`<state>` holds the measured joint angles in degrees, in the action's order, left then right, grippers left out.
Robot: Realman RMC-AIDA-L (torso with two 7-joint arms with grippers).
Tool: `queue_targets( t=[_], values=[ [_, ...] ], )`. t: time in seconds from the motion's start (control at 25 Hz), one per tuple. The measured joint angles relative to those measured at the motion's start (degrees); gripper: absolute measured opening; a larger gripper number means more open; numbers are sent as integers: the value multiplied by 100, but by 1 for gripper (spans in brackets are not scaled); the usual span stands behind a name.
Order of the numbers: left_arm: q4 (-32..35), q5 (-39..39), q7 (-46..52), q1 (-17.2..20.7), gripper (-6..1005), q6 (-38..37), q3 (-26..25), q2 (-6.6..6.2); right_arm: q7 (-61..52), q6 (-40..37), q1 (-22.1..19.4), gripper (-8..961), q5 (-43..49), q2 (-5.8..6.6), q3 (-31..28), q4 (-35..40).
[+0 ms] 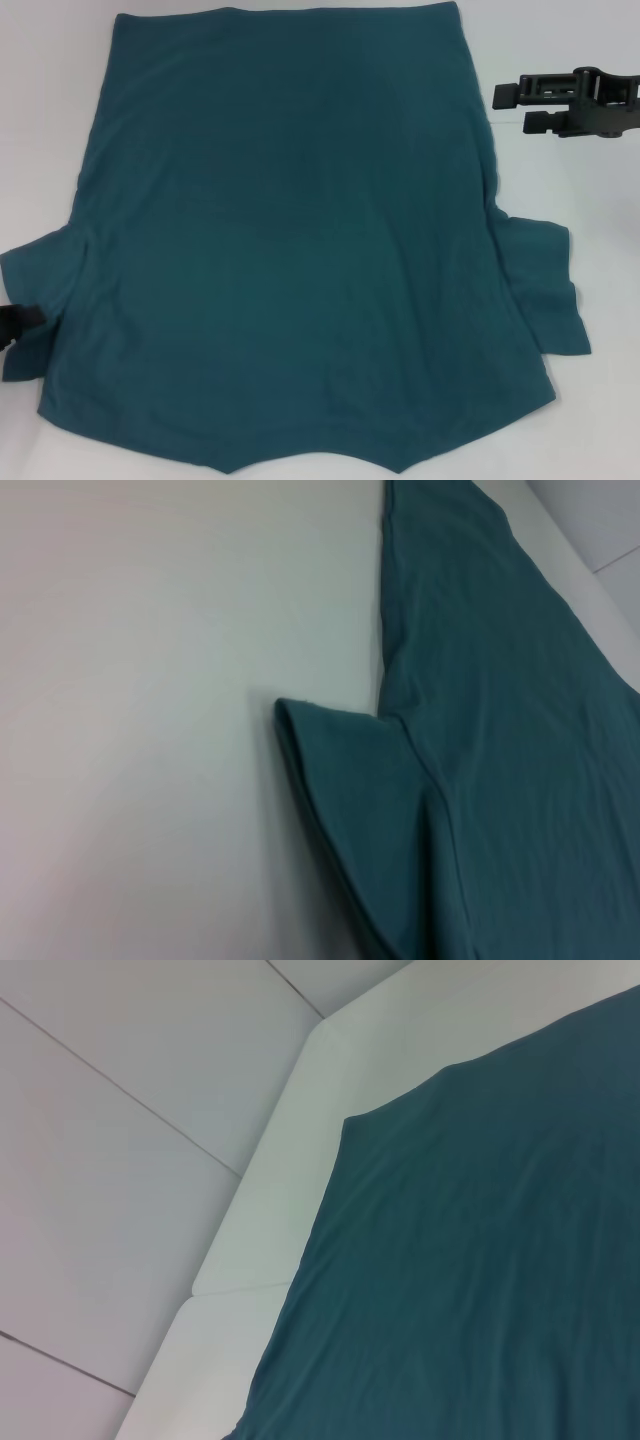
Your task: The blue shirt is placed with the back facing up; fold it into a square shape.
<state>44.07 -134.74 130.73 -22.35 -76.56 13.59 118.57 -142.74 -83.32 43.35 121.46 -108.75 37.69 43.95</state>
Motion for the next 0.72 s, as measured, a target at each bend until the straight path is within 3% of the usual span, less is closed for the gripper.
queue_targets(
  t=[0.44, 0.72],
  values=[
    [180, -269, -8, -63, 55, 10, 120, -23, 0, -1, -48, 824, 0, 29, -62, -10],
    [819, -461, 39, -107, 0, 66, 627, -38, 0, 2, -93, 821, 5, 39, -60, -10]
  ],
)
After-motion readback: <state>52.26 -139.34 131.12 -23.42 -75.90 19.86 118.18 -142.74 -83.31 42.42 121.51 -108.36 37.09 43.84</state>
